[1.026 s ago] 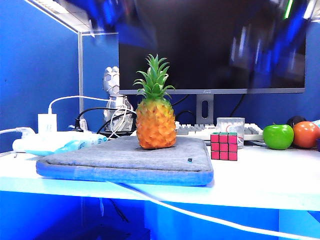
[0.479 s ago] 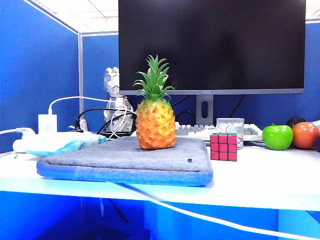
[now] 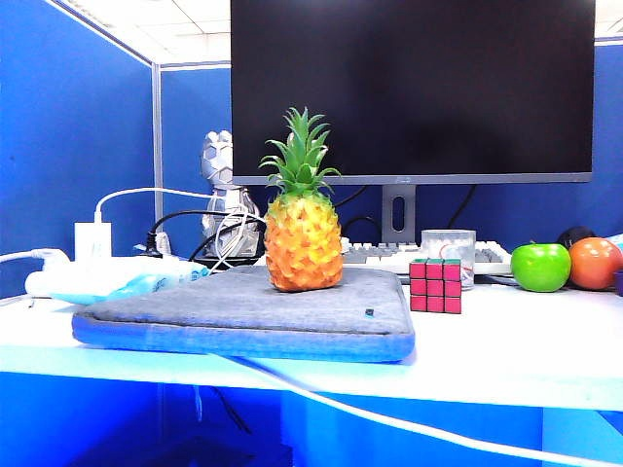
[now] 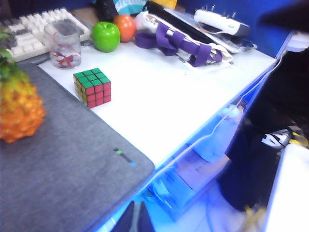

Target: Rotate the Rubik's Cube so that its red face is facing towards you.

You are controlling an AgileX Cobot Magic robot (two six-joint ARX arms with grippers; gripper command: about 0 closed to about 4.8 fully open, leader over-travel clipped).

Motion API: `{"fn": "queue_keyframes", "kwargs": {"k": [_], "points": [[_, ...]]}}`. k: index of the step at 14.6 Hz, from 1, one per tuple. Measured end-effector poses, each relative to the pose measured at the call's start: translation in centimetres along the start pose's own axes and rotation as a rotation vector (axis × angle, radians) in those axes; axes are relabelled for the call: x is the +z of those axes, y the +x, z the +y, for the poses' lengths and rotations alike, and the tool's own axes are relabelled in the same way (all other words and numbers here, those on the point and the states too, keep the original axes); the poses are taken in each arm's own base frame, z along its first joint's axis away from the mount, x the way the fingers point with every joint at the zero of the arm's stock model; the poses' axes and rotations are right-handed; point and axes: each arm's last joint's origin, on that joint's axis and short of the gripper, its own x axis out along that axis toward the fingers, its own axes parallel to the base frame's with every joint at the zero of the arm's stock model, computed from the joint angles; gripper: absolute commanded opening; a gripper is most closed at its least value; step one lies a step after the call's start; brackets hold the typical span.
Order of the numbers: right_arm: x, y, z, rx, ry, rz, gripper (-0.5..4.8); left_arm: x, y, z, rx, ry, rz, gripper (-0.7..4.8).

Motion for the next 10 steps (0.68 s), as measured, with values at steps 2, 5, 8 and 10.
{"fn": "queue_keyframes", "kwargs": {"k": [2,5,8,10], "points": [[-3.4,0.8,1.1,-0.051,-0.06,0.023,-0.01,-2.4,-0.8,-0.7,0.103,-0.021,-0.027,-0.03],[-7.6,1.9,2.9,-0.058,-0.117,-0.05,-0.01,-5.7,-1.6,-1.1,0.191,-0.027,-0.104,-0.03],[-10.6,3.0,2.3,-0.087,-0.095,-0.052,-0.01,-7.8,-1.4,-1.1,0.22,-0.033,-0.143,-0.03],[-12.1,3.5,1.9,-0.088,-0.086,-0.053,-0.01,-8.1,-1.3,-0.9,0.27,-0.064,-0.142,-0.03]]}}
